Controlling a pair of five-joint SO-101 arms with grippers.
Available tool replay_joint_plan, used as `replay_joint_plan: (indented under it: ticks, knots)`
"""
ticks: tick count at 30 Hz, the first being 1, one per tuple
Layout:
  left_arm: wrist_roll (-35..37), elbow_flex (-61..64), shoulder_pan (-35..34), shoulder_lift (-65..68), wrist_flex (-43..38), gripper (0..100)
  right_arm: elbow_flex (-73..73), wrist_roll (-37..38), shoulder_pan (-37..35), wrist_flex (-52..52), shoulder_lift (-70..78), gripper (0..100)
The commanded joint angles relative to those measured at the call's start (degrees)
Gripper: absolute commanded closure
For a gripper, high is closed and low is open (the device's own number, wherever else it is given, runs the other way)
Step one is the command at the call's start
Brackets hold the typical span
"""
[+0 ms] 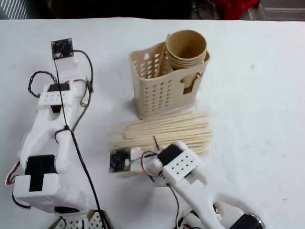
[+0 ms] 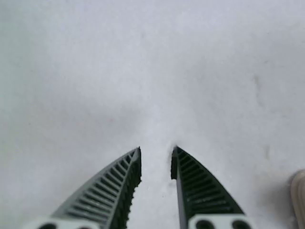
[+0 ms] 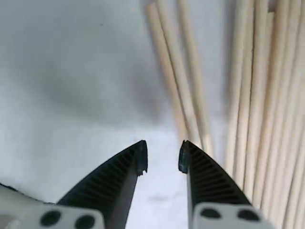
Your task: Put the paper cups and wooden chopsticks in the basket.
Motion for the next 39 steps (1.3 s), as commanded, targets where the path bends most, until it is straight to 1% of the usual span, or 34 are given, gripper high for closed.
replay_joint_plan:
  ticks: [1, 8, 11, 16, 20, 24, 26, 28, 34, 39]
  knots:
    - [-0.5, -0.9, -0.5, -0.4, -1.4, 87, 0.3, 1.1, -1.1, -2.5, 0.9, 87.5]
    - [-0.5, -0.9, -0.6, -0.4, -1.4, 87, -5.9, 0.9, 3.8, -6.8, 15.0, 87.5]
    - [-0.5, -0.9, -0.6, -0.4, -1.4, 87, -9.0, 0.4, 6.5, -7.2, 17.6, 87.5]
    - [-0.5, -0.9, -0.5, -0.4, -1.4, 87, -9.5, -4.9, 8.4, -12.4, 17.7, 87.5]
    - [-0.5, -0.9, -0.5, -0.4, -1.4, 87, -9.4, -5.2, 8.7, -12.8, 17.8, 88.9]
    - [-0.5, -0.9, -0.7, -0.4, -1.4, 87, -8.3, -5.1, 8.3, -13.2, 18.2, 98.8]
    - [-0.5, -0.9, -0.7, -0.5, -1.4, 87, -8.2, -5.1, 8.3, -13.2, 18.2, 97.1]
    - [-0.5, -0.9, -0.7, -0.5, -1.4, 87, -8.2, -5.1, 8.3, -13.2, 18.1, 98.3]
    - [-0.5, -0.9, -0.7, -0.5, -1.4, 87, -8.6, -5.2, 8.9, -11.5, 17.0, 98.1]
    - [-0.5, -0.9, -0.7, -0.4, -1.8, 87, -8.1, -5.1, 8.4, -5.3, 8.5, 98.1]
